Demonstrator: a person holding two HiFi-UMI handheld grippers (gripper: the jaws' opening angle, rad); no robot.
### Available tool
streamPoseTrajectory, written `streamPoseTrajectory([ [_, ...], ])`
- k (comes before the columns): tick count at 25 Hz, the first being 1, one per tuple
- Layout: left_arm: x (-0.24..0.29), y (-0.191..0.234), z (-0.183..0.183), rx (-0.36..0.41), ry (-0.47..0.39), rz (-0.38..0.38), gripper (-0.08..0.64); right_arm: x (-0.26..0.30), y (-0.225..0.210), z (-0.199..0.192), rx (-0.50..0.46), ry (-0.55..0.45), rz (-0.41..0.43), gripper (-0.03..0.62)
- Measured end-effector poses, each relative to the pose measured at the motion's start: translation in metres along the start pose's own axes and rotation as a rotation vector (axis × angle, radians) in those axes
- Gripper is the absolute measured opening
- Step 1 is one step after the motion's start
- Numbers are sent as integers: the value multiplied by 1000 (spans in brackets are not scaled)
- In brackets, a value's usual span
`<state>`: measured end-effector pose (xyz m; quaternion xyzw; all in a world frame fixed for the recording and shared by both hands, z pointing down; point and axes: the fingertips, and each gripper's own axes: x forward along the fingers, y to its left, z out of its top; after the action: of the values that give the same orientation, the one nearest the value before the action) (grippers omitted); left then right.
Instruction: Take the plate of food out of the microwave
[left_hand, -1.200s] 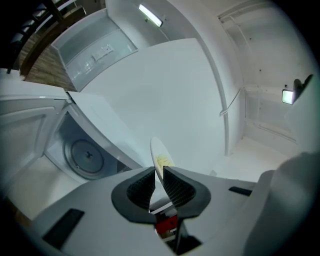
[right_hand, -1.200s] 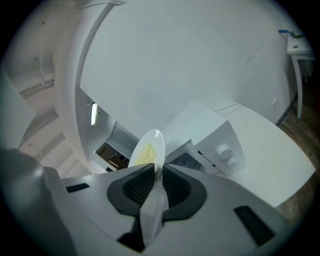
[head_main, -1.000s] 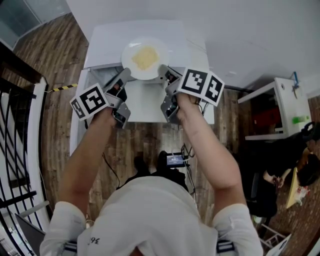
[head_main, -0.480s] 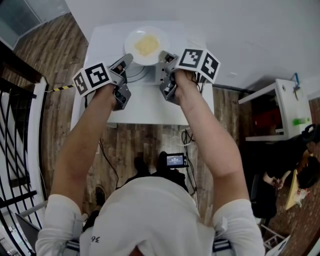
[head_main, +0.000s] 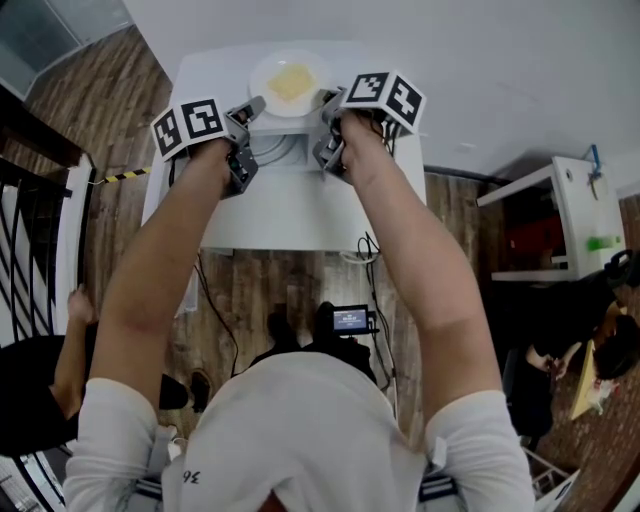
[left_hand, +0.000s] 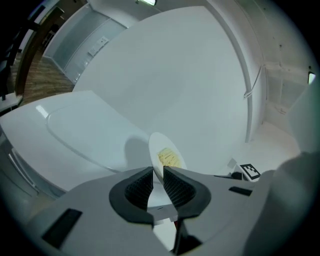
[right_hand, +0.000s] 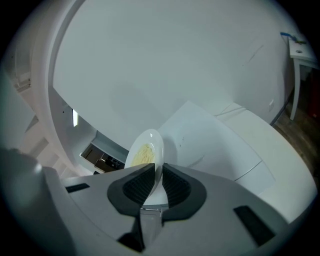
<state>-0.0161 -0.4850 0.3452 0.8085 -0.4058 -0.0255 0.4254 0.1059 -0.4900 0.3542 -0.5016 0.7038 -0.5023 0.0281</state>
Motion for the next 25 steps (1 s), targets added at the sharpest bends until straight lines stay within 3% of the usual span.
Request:
streamPoseTrajectory([
  [6, 12, 11, -2, 2, 56, 37, 54, 12, -9, 2, 4, 35, -34, 49],
  [25, 22, 23, -6, 71, 165, 180, 57, 24, -18, -2, -129, 67, -203, 58],
])
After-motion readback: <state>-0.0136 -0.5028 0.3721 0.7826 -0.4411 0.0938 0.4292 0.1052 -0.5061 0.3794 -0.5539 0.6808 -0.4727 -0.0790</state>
